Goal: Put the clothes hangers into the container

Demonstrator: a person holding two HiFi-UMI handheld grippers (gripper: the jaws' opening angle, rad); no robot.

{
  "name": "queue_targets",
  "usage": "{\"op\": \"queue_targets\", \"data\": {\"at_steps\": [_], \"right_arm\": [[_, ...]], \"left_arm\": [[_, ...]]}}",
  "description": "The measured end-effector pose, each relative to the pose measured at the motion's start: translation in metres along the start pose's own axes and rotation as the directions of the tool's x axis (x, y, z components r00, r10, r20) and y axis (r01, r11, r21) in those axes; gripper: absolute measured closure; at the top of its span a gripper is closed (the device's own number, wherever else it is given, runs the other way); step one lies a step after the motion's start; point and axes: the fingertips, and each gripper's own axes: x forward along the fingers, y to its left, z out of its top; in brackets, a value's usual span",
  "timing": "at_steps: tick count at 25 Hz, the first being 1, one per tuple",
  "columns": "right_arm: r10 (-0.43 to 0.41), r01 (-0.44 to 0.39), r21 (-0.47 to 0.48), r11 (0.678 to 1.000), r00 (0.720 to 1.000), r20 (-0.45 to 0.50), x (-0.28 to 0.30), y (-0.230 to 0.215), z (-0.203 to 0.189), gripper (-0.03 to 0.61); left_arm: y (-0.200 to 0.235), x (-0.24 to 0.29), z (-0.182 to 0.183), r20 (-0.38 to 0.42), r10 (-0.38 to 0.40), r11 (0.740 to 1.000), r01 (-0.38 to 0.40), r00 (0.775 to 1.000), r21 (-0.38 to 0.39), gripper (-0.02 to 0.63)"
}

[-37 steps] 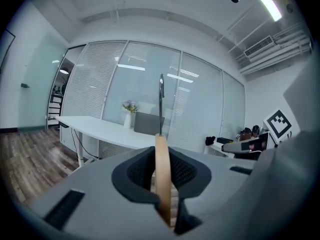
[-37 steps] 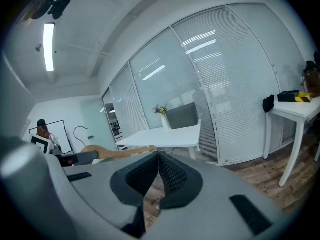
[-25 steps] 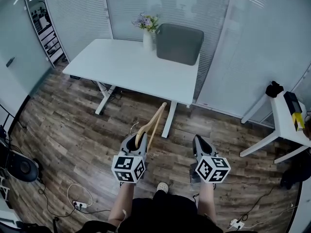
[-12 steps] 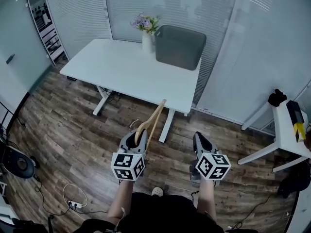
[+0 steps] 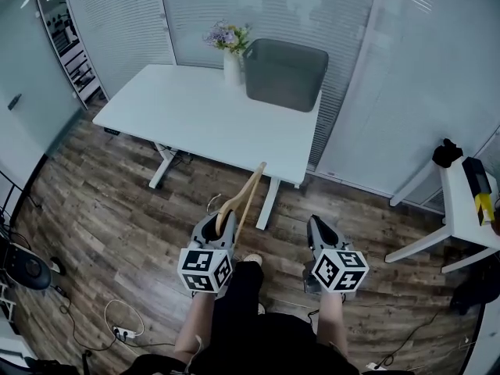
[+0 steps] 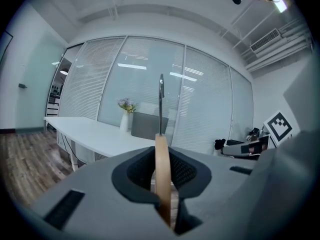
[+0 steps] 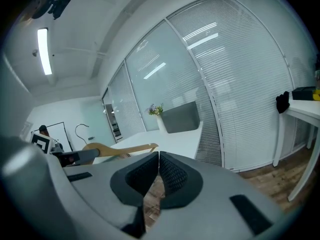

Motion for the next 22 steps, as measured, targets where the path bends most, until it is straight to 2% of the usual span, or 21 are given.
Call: {"op": "queue_targets", "data": {"at_steps": [9,14,19,22], "right_arm": [[-0.009,0.009,0.014,1.0,1.0,0.014,0.026,-0.016,0.012,0.549],[-0.015,0.015,0.014,1.0,1.0,0.014,0.046,-0.031,0.023,0.549],[0.005,-0.005,-0.011,1.0,1.0,0.006,0.079,-0.037,0.04,0.549],[0.01,-0.01,-0.013,1.0,1.0,0.012,0.1,-0.045,0.055,0.549]], "left_arm": [[-0.001,0.036,0.008,0.001,-0.028,0.999,0.028,1.0,0.019,0.554],[0.005,0.061,0.013,0.007,-0.023,1.0,0.023,1.0,0.011,0.554],[0.026,0.096,0.019,-0.001,0.003,0.999,-0.003,1.0,-0.032,0.554],[0.028,0.117,0.029,0.005,-0.004,1.0,0.004,1.0,-0.022,0.554]]}}
